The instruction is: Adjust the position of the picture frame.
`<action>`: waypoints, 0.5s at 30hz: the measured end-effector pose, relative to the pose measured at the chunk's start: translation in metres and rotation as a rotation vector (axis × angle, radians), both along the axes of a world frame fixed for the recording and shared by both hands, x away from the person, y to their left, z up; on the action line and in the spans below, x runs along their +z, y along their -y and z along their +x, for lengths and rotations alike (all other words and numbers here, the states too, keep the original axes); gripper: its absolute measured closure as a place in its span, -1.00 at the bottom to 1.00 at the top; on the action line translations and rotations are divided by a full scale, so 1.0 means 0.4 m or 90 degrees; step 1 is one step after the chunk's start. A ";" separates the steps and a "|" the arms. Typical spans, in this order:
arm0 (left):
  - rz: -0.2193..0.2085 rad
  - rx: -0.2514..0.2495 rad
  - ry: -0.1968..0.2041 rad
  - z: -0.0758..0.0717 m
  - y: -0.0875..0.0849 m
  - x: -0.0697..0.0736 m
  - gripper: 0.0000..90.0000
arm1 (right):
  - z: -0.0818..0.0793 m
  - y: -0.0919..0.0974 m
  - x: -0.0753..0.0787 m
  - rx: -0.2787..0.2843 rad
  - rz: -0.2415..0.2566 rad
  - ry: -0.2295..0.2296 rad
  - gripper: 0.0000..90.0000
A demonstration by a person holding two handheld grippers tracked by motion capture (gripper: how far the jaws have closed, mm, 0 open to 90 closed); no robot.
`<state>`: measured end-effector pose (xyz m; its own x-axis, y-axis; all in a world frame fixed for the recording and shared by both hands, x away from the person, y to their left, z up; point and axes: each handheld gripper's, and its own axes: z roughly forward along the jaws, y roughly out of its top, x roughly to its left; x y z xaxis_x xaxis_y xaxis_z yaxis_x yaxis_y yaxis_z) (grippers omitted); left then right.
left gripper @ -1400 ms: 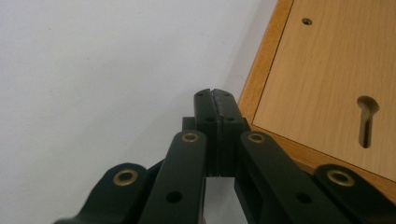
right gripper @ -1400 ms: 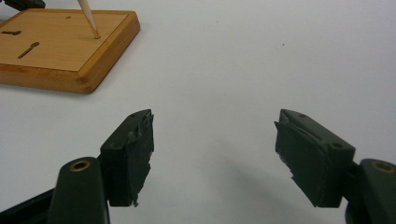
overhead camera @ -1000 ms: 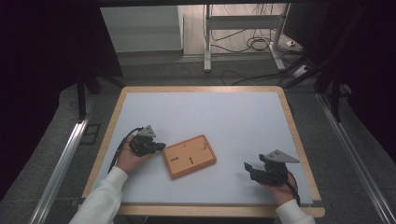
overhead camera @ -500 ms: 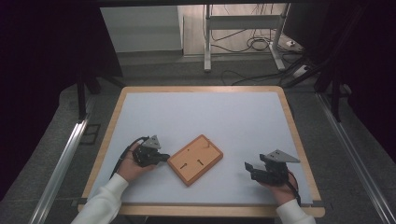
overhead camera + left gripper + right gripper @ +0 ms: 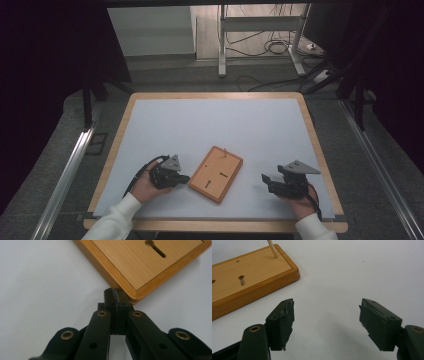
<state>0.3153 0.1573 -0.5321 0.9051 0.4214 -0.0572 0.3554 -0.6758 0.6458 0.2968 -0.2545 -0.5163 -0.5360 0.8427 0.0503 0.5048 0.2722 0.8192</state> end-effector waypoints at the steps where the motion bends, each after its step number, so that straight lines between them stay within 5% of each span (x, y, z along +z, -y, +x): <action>1: 0.000 -0.004 0.000 -0.004 0.006 0.000 1.00 | 0.000 0.000 0.000 0.000 0.000 0.000 -0.37; 15: 0.010 -0.049 -0.003 -0.036 0.061 0.005 1.00 | 0.002 -0.004 -0.005 0.003 -0.006 -0.004 -0.37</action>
